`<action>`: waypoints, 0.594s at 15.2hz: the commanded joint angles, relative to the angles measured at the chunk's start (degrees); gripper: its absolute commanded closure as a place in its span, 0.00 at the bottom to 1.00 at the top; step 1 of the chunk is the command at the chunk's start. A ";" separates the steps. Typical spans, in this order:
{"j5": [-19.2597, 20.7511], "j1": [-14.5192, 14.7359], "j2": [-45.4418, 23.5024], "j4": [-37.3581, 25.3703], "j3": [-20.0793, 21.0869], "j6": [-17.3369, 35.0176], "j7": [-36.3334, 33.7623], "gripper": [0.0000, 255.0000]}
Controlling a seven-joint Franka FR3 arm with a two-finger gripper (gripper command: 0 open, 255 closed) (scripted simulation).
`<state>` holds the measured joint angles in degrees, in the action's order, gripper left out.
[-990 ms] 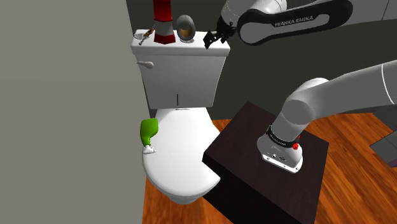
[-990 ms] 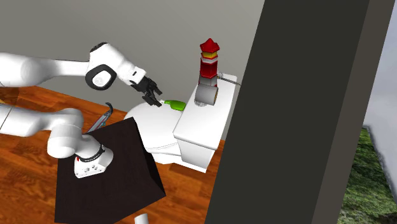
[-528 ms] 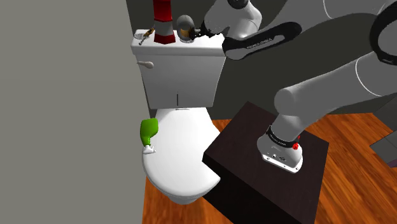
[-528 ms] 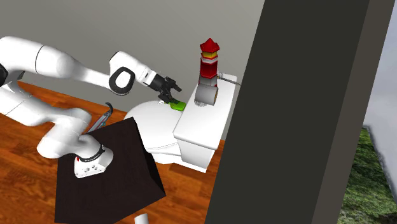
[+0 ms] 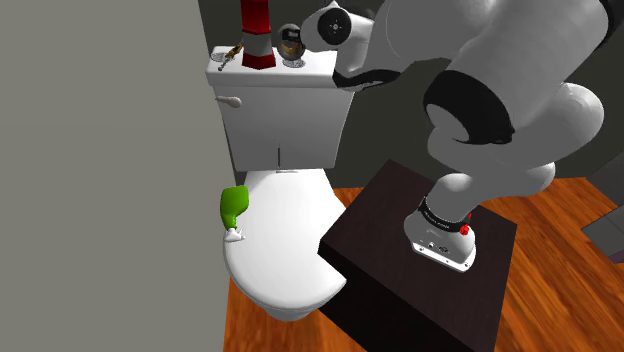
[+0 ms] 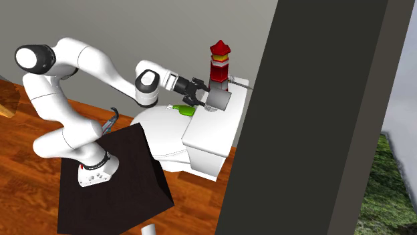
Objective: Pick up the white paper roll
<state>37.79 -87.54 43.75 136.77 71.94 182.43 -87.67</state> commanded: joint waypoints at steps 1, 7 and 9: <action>-1.01 -3.14 2.76 -0.15 2.49 1.82 -2.41 0.00; -2.39 -6.45 6.96 1.24 6.18 5.50 -5.32 0.00; -2.40 -6.45 6.96 1.24 6.18 5.50 -5.31 0.00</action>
